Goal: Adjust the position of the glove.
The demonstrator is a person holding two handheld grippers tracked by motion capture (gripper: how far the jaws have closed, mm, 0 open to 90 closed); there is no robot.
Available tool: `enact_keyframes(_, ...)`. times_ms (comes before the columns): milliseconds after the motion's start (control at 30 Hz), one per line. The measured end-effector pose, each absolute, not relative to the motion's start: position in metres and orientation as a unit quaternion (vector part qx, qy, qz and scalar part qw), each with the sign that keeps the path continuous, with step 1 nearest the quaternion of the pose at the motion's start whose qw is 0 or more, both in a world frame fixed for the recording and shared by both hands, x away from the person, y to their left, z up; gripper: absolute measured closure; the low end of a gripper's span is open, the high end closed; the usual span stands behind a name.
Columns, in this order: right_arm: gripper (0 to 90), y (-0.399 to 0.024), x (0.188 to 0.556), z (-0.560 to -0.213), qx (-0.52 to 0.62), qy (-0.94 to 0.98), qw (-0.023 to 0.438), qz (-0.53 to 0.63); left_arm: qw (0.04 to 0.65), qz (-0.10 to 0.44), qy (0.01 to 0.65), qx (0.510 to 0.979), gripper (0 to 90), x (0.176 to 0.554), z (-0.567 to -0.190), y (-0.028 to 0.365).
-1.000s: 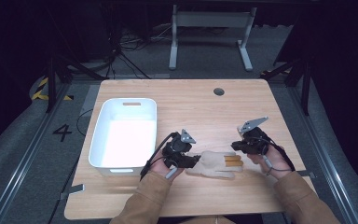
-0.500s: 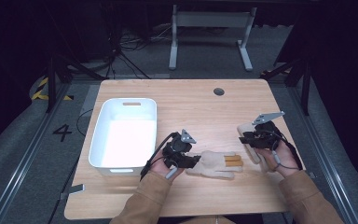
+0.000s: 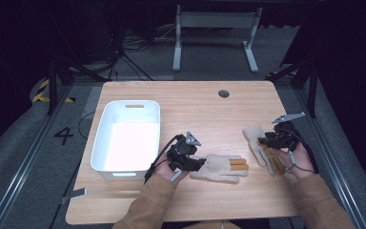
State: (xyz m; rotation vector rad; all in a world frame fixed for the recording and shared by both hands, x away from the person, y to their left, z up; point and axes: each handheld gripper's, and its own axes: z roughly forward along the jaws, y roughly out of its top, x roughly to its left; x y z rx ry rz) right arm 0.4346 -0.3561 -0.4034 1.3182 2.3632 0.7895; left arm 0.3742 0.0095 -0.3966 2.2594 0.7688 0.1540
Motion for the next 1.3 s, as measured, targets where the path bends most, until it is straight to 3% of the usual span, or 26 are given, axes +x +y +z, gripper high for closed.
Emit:
enact_keyframes(767,50.8,-0.365,0.444,-0.431,0.497,0.824,0.128,0.239,0.363,0.060,0.305,0.878,45.9,0.377,-0.399,0.008)
enact_keyframes(1300,67.4,-0.365,0.441,-0.425,0.486,0.831,0.142,0.232,0.366,0.062,0.309,0.876,45.3,0.377,-0.399,0.009)
